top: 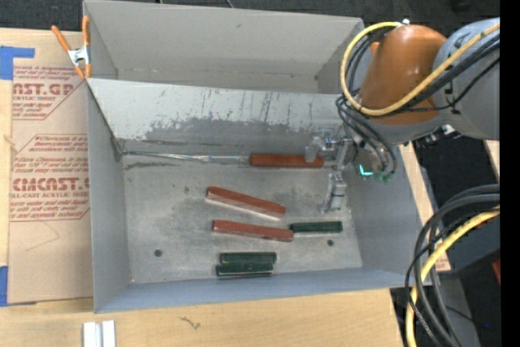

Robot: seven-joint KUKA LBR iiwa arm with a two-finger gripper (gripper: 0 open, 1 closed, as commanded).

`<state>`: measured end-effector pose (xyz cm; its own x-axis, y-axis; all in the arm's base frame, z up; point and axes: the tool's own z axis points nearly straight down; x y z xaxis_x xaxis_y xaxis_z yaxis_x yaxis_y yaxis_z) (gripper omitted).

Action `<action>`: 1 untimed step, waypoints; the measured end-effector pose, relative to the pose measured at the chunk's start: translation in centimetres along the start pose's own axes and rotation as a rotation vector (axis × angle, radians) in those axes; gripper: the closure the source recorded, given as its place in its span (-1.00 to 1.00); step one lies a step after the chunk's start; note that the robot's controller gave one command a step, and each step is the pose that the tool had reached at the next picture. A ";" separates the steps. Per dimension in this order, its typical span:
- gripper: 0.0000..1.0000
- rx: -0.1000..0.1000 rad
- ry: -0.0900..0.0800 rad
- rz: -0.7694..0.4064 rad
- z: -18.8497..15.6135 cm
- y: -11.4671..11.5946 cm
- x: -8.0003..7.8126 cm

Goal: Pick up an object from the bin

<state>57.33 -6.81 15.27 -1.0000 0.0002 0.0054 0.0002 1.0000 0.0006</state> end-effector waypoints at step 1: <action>-1.00 -0.001 0.004 -0.050 8.8 0.4 5.1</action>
Offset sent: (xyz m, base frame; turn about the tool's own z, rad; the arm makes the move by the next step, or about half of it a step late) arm -0.0481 0.0026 -0.0827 -0.0497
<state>52.16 -6.43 6.51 -0.9987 -0.0494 0.0093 -0.0494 0.9988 0.0017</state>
